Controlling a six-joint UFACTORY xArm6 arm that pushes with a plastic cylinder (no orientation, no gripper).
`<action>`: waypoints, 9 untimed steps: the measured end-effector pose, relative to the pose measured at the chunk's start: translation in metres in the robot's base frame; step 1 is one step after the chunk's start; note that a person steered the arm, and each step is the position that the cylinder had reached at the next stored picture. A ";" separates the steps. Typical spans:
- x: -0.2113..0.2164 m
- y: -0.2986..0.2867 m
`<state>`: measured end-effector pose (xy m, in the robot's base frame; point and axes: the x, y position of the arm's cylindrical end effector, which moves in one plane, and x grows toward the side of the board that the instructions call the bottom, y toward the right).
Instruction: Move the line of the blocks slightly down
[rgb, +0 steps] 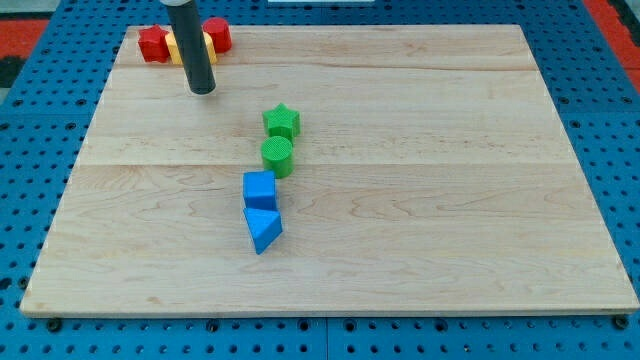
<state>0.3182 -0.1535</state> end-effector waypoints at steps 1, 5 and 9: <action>0.000 0.000; 0.025 0.055; 0.085 0.092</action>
<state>0.4031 -0.0616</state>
